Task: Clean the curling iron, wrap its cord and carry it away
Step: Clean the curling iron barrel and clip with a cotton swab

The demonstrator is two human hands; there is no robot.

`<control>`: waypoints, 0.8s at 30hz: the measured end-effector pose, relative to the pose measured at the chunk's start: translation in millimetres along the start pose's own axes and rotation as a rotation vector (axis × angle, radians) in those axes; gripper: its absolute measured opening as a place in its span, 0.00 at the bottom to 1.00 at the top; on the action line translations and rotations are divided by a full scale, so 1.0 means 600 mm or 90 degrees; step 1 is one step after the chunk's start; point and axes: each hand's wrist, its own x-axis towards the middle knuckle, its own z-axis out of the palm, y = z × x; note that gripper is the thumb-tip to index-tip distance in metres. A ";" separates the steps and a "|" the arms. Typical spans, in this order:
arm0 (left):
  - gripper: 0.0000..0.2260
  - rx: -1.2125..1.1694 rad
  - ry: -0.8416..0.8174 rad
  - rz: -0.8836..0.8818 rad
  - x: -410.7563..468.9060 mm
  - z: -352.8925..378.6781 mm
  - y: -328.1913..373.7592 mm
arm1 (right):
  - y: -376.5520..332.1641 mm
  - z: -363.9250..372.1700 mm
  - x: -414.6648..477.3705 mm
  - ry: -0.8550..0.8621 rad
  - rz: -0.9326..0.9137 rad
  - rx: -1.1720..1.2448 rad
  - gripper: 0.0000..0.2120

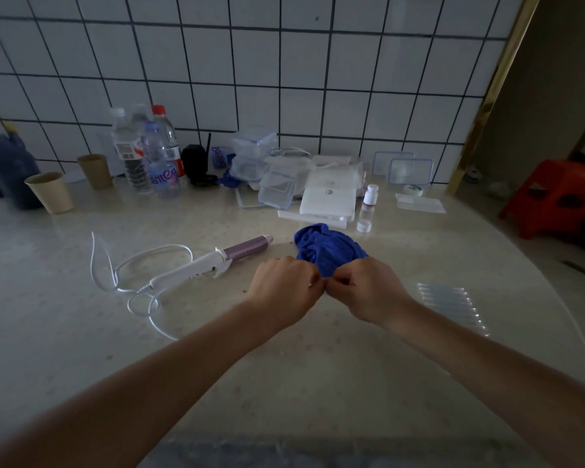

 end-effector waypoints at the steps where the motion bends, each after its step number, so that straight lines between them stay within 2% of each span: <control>1: 0.16 0.005 -0.009 -0.006 0.003 0.004 0.004 | 0.000 0.002 0.000 -0.001 0.010 -0.008 0.27; 9: 0.15 -0.009 -0.042 0.016 0.003 0.025 0.010 | 0.017 0.016 -0.012 -0.006 0.032 0.025 0.26; 13: 0.12 -0.074 -0.067 0.075 0.001 0.004 -0.010 | 0.024 0.007 -0.012 -0.051 0.009 0.119 0.24; 16: 0.09 -0.143 -0.065 0.106 -0.004 -0.004 -0.026 | 0.014 0.009 -0.009 -0.080 -0.007 0.202 0.19; 18: 0.13 -0.164 -0.062 0.097 -0.016 0.000 -0.038 | 0.005 0.021 -0.004 -0.066 -0.014 0.221 0.16; 21: 0.26 -0.156 -0.051 0.063 -0.040 0.003 -0.075 | 0.000 0.045 0.006 -0.019 0.012 0.220 0.11; 24: 0.27 -0.138 0.038 0.004 -0.056 -0.013 -0.146 | -0.012 0.067 0.019 -0.003 0.039 0.241 0.11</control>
